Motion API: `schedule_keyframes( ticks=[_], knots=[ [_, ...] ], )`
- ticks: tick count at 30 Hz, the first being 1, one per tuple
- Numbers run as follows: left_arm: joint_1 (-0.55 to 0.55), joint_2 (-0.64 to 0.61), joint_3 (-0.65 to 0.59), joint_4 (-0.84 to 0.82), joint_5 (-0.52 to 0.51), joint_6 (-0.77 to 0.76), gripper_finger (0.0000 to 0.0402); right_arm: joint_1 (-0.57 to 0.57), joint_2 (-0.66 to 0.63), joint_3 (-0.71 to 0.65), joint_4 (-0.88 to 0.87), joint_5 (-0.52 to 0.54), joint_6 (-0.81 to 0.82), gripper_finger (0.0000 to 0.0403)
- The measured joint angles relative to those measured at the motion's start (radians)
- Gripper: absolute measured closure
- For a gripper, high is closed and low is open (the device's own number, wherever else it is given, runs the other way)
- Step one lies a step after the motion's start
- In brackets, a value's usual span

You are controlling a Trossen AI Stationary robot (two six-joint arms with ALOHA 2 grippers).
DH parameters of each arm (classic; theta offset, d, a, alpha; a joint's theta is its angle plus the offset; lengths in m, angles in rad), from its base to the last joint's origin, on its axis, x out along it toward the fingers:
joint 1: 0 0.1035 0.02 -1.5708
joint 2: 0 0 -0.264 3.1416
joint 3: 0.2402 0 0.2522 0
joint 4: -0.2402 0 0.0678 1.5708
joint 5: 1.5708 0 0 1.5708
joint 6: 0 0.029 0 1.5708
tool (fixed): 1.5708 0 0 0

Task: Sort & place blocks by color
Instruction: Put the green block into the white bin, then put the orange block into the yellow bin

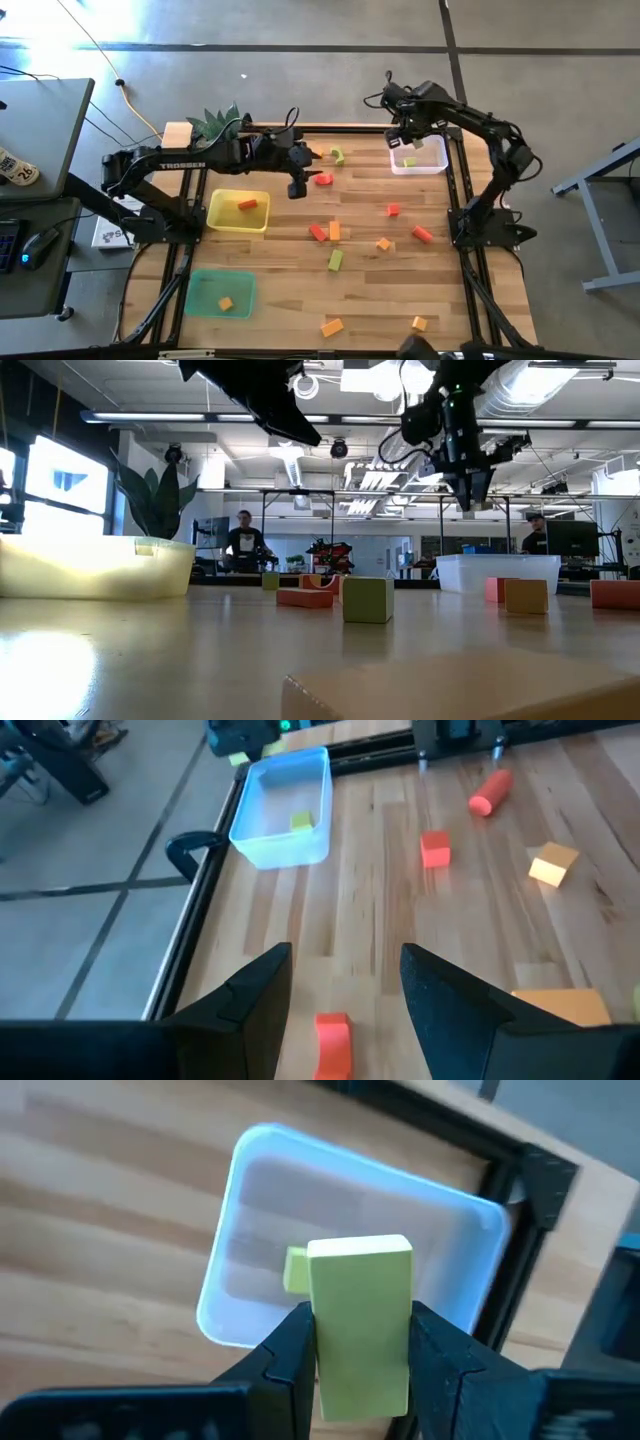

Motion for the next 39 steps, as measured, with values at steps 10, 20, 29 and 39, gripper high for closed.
schedule_keyframes(
  ticks=[10, 20, 29, 39],
  knots=[
    [0.04, 0.138, 0.0, 0.042, 0.05, 0.004, 0.0227, -0.03, 0.148, 0.0, 0.005, -0.103, -0.123, 0.0302],
    [0.045, 0.258, 0.0, 0.059, 0.054, 0.049, 0.0224, -0.039, 0.233, 0.0, 0.012, -0.154, -0.182, 0.0267],
    [0.045, 0.321, 0.0, 0.084, 0.038, 0.046, 0.0182, -0.044, 0.236, 0.0, 0.014, -0.121, -0.176, 0.0249],
    [0.083, 0.366, -0.001, 0.093, 0.035, 0.046, 0.0163, -0.044, 0.236, 0.0, 0.002, -0.027, -0.254, 0.0189]
  ],
)
